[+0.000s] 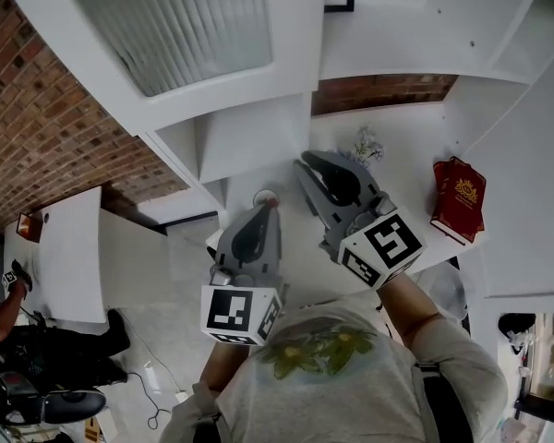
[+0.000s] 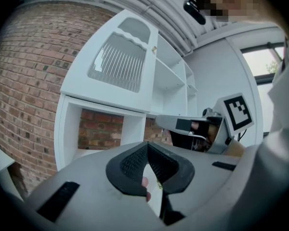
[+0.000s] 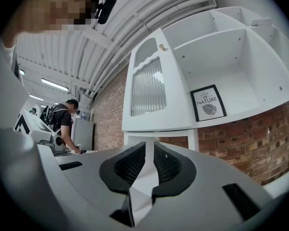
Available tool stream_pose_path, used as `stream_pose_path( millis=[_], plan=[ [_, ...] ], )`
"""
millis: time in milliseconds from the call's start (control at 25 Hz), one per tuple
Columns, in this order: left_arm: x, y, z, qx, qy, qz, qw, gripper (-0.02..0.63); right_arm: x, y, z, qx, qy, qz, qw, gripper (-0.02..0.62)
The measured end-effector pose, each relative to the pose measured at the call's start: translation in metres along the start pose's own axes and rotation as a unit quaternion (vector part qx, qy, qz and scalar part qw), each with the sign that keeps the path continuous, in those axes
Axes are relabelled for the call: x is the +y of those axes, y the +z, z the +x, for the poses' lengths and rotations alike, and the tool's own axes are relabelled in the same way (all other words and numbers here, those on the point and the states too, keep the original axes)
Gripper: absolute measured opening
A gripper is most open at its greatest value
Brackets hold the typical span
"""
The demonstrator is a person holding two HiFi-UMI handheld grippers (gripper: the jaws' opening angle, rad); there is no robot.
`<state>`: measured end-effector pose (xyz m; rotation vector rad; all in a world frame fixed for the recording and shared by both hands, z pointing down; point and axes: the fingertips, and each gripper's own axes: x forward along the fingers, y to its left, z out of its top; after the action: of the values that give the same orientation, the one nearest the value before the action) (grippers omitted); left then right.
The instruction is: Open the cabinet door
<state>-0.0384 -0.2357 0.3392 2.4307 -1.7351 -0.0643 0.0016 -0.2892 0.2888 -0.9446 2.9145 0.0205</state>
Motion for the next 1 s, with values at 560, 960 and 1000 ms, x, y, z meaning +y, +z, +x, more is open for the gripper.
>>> stream_pose_path(
  millis=[560, 960, 1000],
  plan=[
    [0.000, -0.004, 0.009, 0.014, 0.020, 0.015, 0.9996, 0.011, -0.055, 0.024, 0.026, -0.018, -0.012, 0.010, 1.000, 0.088],
    [-0.006, -0.006, 0.018, 0.020, 0.021, 0.022, 0.9993, 0.011, -0.082, 0.027, 0.041, -0.020, -0.020, 0.019, 0.999, 0.100],
    [-0.006, -0.006, 0.018, 0.020, 0.021, 0.022, 0.9993, 0.011, -0.084, 0.027, 0.043, -0.020, -0.018, 0.020, 0.999, 0.101]
  ],
)
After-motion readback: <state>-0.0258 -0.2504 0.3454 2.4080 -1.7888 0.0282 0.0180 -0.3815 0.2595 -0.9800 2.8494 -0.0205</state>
